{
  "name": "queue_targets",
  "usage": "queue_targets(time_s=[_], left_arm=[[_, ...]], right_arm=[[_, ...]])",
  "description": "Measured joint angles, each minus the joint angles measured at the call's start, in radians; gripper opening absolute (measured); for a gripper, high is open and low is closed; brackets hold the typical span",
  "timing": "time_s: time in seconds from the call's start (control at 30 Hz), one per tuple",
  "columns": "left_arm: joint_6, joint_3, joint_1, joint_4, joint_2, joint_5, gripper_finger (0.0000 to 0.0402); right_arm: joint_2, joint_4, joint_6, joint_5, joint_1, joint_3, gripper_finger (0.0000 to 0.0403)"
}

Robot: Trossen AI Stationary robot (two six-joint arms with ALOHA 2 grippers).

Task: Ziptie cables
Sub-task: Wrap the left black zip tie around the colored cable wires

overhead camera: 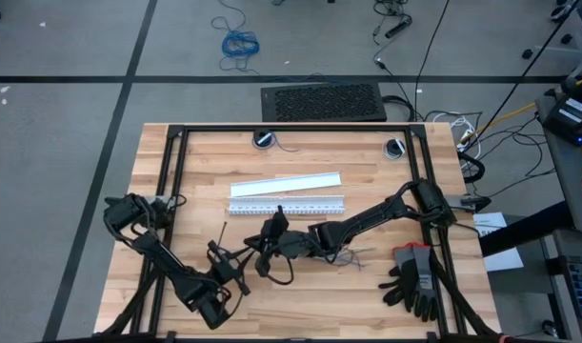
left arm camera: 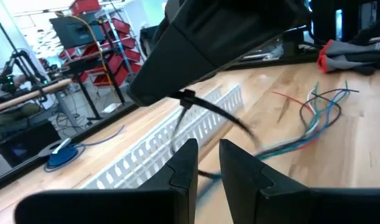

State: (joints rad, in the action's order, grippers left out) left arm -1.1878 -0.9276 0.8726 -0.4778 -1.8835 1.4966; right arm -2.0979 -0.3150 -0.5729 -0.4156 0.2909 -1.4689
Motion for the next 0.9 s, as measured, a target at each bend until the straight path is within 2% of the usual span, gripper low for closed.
queue_targets(time_s=[0.9], left_arm=[[-0.002, 0.0, -0.043, 0.007, 0.0, 0.054, 0.0061]], right_arm=[[0.001, 0.003, -0.01, 0.03, 0.005, -0.001, 0.0]])
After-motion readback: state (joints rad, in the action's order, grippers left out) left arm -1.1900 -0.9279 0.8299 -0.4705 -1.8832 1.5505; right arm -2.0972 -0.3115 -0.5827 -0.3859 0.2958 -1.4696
